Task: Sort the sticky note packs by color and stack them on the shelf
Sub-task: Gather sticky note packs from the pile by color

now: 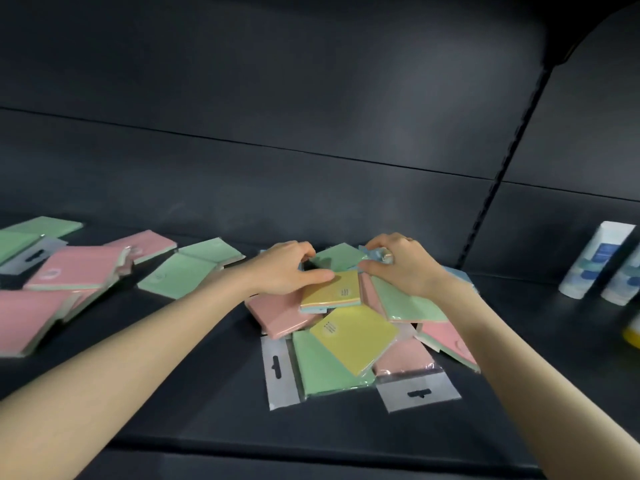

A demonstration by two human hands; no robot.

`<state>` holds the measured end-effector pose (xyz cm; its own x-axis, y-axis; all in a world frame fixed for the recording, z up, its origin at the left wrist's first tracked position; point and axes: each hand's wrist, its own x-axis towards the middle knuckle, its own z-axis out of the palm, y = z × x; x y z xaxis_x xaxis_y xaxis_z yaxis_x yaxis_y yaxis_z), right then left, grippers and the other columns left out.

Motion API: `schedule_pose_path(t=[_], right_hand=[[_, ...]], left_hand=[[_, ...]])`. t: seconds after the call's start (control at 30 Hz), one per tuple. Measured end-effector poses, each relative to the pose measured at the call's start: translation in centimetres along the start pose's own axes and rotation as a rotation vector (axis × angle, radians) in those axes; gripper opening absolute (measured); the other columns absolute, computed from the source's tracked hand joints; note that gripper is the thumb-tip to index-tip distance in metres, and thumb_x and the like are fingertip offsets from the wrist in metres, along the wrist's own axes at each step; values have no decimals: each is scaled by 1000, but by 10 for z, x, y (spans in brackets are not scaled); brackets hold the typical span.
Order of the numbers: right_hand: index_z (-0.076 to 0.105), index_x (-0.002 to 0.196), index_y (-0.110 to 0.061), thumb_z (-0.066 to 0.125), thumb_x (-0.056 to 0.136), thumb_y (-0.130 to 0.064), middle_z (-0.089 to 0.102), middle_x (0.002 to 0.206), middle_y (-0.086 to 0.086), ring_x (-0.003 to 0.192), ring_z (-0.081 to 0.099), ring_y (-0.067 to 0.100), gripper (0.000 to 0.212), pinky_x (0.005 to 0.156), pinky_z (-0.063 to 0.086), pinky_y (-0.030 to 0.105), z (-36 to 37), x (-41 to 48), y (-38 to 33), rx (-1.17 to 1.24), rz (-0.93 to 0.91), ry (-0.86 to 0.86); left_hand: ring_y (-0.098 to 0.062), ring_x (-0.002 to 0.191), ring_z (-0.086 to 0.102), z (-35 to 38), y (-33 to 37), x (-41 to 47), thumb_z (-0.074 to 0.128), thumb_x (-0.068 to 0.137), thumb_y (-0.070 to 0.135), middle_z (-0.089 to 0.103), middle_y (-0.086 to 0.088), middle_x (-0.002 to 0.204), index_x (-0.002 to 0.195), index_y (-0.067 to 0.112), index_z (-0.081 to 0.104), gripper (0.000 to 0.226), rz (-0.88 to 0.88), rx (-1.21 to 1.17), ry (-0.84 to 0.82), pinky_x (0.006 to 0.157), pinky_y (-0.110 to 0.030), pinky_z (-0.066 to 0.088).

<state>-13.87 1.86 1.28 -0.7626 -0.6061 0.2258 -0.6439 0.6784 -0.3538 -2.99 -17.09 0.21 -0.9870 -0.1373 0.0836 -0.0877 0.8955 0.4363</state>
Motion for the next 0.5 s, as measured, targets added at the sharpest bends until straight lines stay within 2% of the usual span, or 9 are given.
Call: schedule_pose_path(t=[0.17,0.27,0.43,0.5], right_hand=[[60,114,-16,64,85,-40,57,118,6,111,50,27,37,79,41,30,-9,16,24,31,36,24],[60,104,-22,62,84,-42,60,112,5,109,53,29,28,78,39,28,-9,27,40,72,112,16],[49,131,-17,57,87,-49,58,121,6,116,50,27,55,94,43,33,-6,39,54,88,229,-56],[48,131,-18,53,87,-52,59,120,4,119,49,26,56,97,42,34,-2,39,58,141,251,-64]], left_hand=[[-18,119,48,3,6,34,52,87,57,48,-4,136,135,12,45,67,-2,-34,-14,90,-27,39],[-19,122,48,8,5,57,51,86,60,47,-4,139,137,11,42,72,-33,-62,-50,98,-31,41],[-18,124,46,14,6,82,53,84,62,45,-4,139,139,9,37,79,-95,-139,-128,104,-34,39],[-17,118,50,17,7,88,58,80,63,50,-3,132,138,9,39,81,-121,-170,-137,100,-32,42]])
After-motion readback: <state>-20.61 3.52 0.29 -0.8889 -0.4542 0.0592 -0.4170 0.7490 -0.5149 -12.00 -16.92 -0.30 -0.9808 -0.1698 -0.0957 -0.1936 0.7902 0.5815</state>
